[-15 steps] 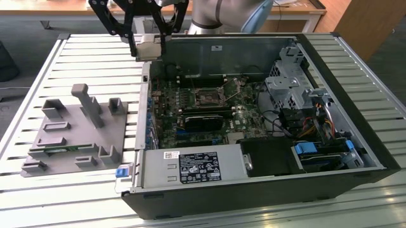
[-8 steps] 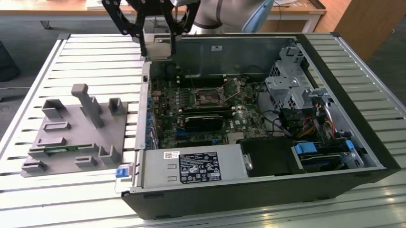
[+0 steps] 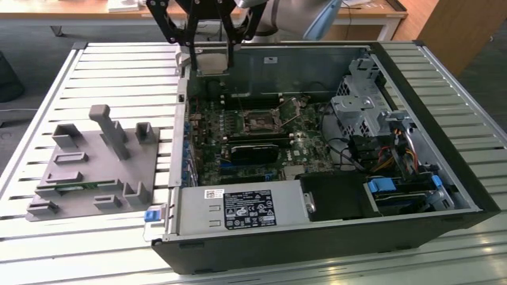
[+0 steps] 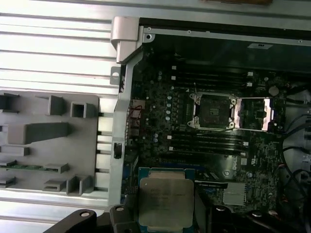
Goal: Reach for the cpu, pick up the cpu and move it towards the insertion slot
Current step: 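Pick up the cpu and move it towards the insertion slot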
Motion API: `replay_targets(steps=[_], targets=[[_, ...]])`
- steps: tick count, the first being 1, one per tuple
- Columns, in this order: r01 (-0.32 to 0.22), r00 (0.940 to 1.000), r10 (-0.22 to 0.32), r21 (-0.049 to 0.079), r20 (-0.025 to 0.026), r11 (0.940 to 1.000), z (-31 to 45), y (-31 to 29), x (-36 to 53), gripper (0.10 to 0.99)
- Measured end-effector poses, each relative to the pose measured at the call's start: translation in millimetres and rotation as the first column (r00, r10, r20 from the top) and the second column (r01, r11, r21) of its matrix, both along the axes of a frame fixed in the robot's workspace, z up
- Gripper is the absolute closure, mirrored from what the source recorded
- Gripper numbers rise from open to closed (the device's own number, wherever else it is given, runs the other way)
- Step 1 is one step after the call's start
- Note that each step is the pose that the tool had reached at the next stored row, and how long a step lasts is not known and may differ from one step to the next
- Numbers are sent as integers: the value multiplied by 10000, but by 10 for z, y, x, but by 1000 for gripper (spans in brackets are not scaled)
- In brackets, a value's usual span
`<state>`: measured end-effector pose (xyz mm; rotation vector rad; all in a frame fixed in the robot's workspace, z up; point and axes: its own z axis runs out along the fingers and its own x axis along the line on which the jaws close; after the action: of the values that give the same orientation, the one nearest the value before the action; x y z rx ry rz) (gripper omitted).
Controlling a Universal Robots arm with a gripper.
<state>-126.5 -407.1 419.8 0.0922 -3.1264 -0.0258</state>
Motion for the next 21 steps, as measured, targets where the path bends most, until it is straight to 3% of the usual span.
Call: replay_targets(steps=[11,17,21], targets=[[-4,10000,4,2,-1,10000,-4,17,242,541],[-7,10000,7,2,-2,10000,-18,94,342,541],[-6,10000,6,3,-1,10000,-30,183,407,541]])
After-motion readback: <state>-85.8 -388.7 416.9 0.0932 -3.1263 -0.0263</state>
